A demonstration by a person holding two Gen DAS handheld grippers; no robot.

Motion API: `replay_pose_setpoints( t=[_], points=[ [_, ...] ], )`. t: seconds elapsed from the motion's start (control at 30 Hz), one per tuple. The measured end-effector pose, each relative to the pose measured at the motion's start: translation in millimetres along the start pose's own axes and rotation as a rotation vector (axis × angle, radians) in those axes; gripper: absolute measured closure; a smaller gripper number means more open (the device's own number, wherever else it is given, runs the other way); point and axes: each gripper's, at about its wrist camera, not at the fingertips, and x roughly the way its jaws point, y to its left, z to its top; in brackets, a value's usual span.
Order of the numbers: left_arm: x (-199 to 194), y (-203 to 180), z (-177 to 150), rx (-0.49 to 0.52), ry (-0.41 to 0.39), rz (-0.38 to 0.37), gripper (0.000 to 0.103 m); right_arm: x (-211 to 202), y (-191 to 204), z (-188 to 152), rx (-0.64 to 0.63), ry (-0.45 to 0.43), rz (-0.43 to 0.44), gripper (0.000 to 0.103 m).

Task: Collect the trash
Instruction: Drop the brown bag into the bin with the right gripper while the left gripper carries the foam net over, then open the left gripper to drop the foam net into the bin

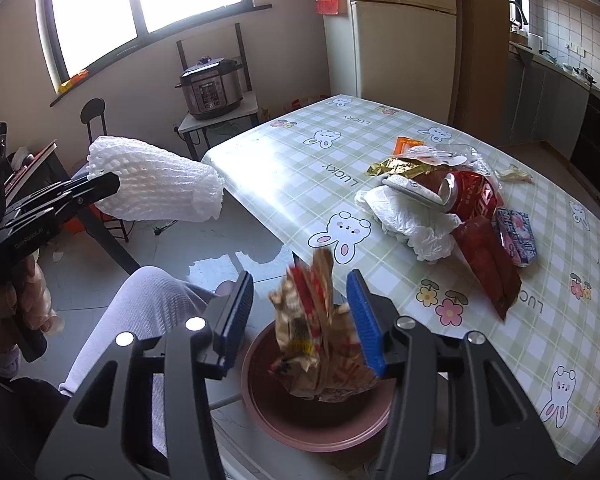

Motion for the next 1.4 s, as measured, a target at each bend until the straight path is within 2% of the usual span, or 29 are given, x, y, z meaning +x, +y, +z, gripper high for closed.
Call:
replay_pose_setpoints(
  t=[0.07, 0.23, 0.57, 0.93, 1.0, 1.03, 1.1, 1.27, 1.4],
  points=[
    [2, -5, 1, 0.005, 0.004, -0.017, 0.088, -3, -1, 1, 0.004, -0.015, -0.016, 0.045],
    [8, -19, 2, 0.038, 0.023, -0.056, 0.088, -25, -7, 9, -0.005, -0.090, -0.047, 0.011],
    [40, -66, 3, 0.129, 0.085, -0.138, 0.086, -70, -40, 29, 0.045, -0.223, -0.119, 0.006],
    [86, -99, -8, 0.185, 0.171, -0.209, 0.082, -73, -82, 24, 0.121, -0.243, -0.178, 0.006],
    [91, -102, -11, 0.197, 0.182, -0.233, 0.067, -68, -89, 23, 0.137, -0.233, -0.183, 0.006],
    [93, -104, -13, 0.207, 0.180, -0.238, 0.046, -66, -90, 23, 0.143, -0.227, -0.185, 0.006],
    [91, -104, -14, 0.217, 0.152, -0.233, 0.033, -60, -92, 22, 0.149, -0.216, -0.187, 0.006],
    [84, -96, -14, 0.225, 0.089, -0.138, 0.012, -49, -87, 20, 0.129, -0.190, -0.197, 0.006],
    [80, -80, -15, 0.199, 0.061, -0.010, 0.007, -43, -81, 17, 0.099, -0.166, -0.222, 0.006]
  ],
)
